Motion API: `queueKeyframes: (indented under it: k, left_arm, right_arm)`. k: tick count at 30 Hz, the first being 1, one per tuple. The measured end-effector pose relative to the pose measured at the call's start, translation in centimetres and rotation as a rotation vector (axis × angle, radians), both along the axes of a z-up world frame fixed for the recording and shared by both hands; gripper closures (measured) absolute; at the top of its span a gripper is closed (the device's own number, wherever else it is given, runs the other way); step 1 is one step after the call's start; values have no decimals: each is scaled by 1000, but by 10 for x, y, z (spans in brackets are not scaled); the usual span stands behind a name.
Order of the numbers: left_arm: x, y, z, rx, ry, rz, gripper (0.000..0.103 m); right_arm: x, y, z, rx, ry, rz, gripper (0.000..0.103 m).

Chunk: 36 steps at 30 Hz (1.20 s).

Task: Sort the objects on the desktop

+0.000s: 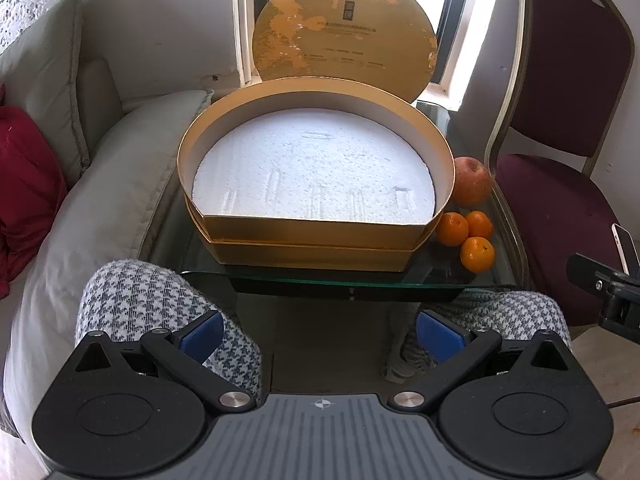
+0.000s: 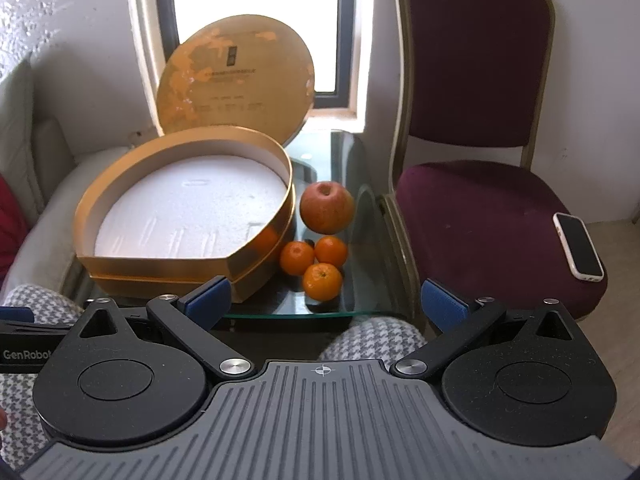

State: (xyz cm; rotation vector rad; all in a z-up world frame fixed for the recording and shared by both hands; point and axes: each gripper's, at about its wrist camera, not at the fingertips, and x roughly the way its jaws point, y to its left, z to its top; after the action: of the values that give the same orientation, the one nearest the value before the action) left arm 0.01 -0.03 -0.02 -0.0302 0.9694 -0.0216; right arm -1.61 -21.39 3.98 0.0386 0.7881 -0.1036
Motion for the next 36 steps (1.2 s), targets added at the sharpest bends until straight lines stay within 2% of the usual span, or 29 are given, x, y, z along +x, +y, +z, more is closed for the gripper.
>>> queueKeyframes:
  k: [8, 12, 36]
  left_arm:
    - [2, -7, -1, 8, -3, -10, 1]
    - [13, -4, -7, -2, 17, -7, 1]
    - [15, -7, -7, 12, 16, -11, 1]
  right_arm:
    - [8, -1, -10, 8, 32, -9, 0]
    - [10, -8, -12, 23, 27, -10, 0]
    - [14, -15, -19, 46, 44, -18, 0]
